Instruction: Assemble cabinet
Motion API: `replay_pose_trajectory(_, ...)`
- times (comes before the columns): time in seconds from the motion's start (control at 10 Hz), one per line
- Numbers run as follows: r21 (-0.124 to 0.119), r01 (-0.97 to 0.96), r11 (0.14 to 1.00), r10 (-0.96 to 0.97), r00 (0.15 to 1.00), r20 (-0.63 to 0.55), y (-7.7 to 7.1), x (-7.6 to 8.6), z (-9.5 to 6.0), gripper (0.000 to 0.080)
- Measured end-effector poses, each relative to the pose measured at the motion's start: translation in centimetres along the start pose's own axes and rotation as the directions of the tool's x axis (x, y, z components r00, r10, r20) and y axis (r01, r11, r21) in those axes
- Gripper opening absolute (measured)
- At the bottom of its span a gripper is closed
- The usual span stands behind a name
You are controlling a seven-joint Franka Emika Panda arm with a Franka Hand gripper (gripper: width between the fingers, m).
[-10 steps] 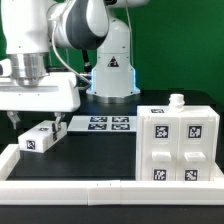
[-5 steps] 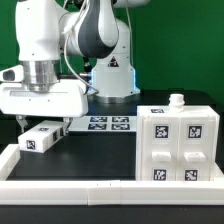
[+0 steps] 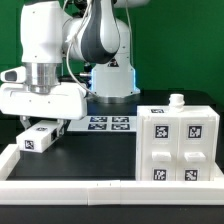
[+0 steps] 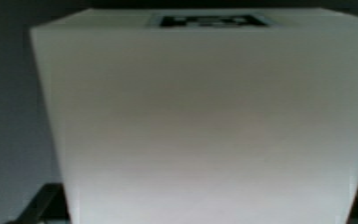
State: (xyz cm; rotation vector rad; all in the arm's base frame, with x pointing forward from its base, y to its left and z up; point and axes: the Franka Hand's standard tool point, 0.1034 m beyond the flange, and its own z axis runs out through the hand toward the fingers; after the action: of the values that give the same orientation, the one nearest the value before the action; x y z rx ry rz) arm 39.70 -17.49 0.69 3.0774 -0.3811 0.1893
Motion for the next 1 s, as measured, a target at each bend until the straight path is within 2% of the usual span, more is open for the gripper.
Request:
replay_pose_trajectory(0.2, -0.001, 0.008, 1.0, -0.008, 1.0, -0.015, -0.4, 0.3, -0.3, 0.056)
replay_pose_trajectory(0.3, 0.004, 0.021, 1.0, -0.021, 0.999, -0.028, -1.7, 0.7, -1.0, 0.056)
replay_pose_trajectory(0.4, 0.021, 0.042, 0.999, -0.041, 0.999, -0.029, -3.3, 1.2, -2.4, 0.056)
replay_pose_trajectory(0.6, 0.05, 0.063, 0.997, -0.06, 0.996, -0.068, -7.1, 2.8, -6.6, 0.056)
replay_pose_trajectory(0.9, 0.104, 0.071, 0.992, -0.063, 0.995, -0.078, -13.3, 4.2, -10.5, 0.056)
replay_pose_trajectory(1.0, 0.113, 0.09, 0.99, -0.081, 0.994, -0.077, -15.2, 4.7, -11.6, 0.056)
